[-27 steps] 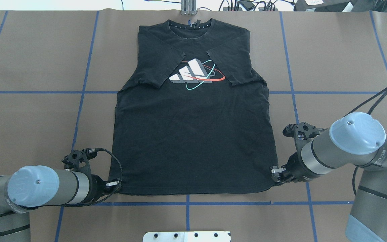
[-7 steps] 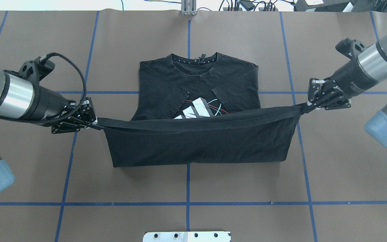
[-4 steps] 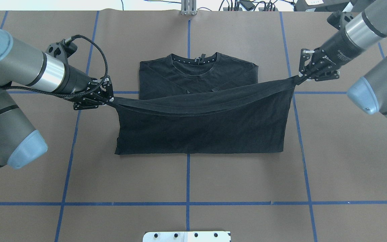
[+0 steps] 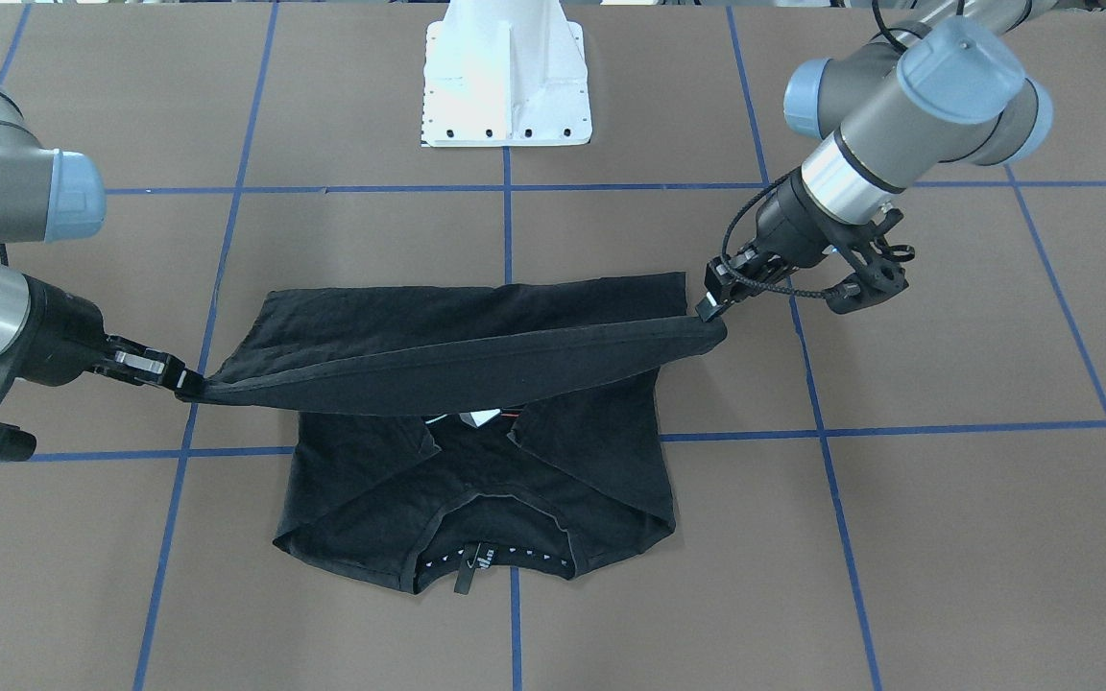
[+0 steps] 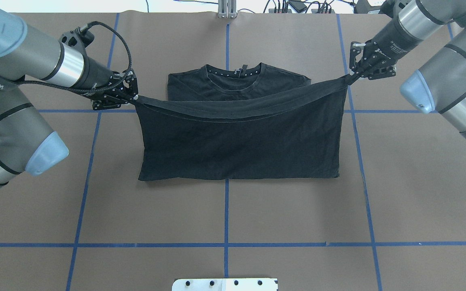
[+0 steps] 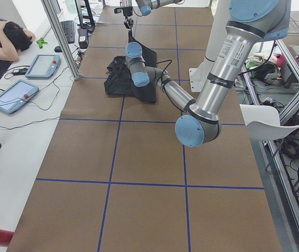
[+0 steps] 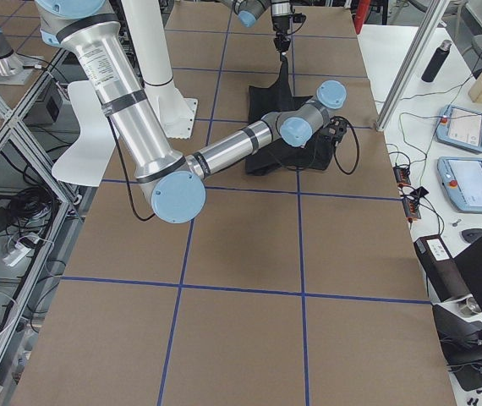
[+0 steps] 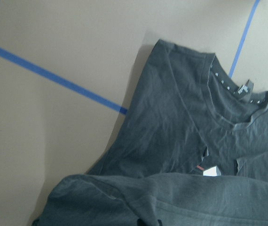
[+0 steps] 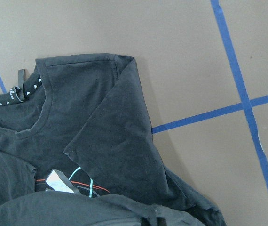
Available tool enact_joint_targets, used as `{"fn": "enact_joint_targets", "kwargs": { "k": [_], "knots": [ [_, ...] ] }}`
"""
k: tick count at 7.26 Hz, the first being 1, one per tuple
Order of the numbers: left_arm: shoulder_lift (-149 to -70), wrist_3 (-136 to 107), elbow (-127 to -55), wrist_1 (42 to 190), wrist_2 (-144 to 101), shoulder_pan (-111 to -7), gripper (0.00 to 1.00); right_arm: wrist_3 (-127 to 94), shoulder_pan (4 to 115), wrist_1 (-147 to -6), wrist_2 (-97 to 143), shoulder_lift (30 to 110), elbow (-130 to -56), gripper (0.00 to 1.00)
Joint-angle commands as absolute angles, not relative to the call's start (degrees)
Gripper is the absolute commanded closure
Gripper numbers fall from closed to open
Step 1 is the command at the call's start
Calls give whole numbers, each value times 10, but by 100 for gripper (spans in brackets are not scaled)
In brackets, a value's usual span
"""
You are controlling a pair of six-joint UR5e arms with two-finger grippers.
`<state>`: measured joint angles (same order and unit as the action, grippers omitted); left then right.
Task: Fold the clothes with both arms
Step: 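Lay the hem over the collar with both grippers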
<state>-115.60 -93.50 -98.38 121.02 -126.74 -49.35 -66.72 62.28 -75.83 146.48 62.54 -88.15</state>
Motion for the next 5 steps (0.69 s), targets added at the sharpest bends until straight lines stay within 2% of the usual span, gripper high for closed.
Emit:
{"fn": "enact_joint_targets", "kwargs": {
  "k": [1, 5],
  "knots": [
    [-1169, -936, -910, 1276, -1265, -498, 100, -647, 624, -758, 1464, 624, -859, 100],
    [-1183, -938, -877, 1283, -1257, -512, 100, -638, 623, -758, 1460, 608, -811, 100]
  ]
}}
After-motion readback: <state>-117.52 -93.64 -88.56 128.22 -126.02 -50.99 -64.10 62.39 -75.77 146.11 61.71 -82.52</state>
